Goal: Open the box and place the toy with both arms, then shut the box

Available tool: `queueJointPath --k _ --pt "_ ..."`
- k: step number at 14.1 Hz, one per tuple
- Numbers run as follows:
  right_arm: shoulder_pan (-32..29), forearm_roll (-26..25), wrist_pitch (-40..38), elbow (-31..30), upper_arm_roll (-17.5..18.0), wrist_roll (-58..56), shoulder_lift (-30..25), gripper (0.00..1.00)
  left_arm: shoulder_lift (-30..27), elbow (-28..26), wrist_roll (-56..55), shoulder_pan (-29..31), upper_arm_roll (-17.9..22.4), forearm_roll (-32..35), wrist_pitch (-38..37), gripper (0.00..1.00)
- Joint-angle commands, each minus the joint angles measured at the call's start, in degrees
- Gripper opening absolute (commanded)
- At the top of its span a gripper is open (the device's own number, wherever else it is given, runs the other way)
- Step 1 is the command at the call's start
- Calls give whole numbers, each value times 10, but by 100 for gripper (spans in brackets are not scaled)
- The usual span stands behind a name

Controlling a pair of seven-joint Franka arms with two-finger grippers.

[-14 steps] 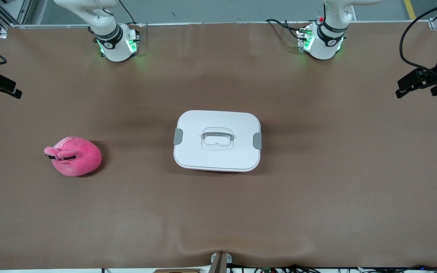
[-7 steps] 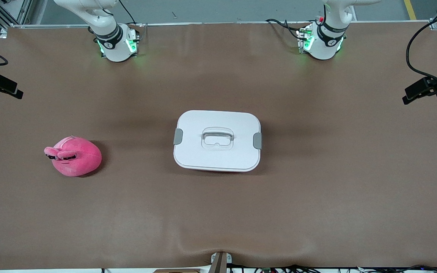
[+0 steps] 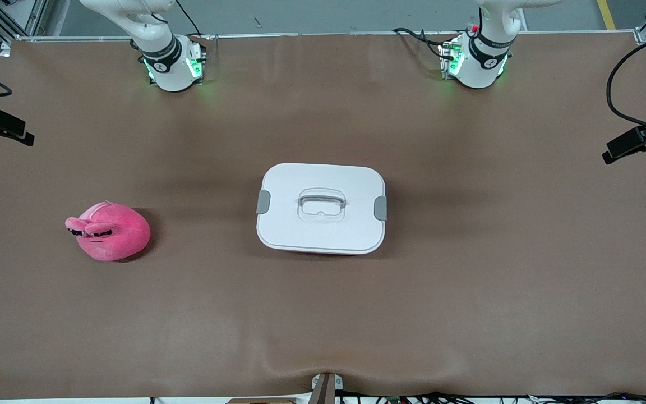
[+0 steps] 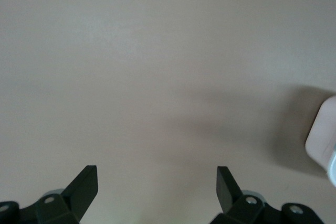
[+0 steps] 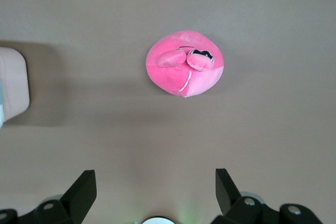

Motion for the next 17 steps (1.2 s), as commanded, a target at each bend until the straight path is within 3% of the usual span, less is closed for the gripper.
queueJointPath --k 1,5,17 --pt "-15 2 13 -15 6 -43 -3 100 11 19 -72 -4 -5 0 -9 100" --pt "-17 2 22 -31 6 -137 -3 100 32 19 -178 -27 -22 0 -8 100" --pt "-29 -1 186 -141 6 -491 -1 100 90 41 -540 -149 -23 -29 38 100"
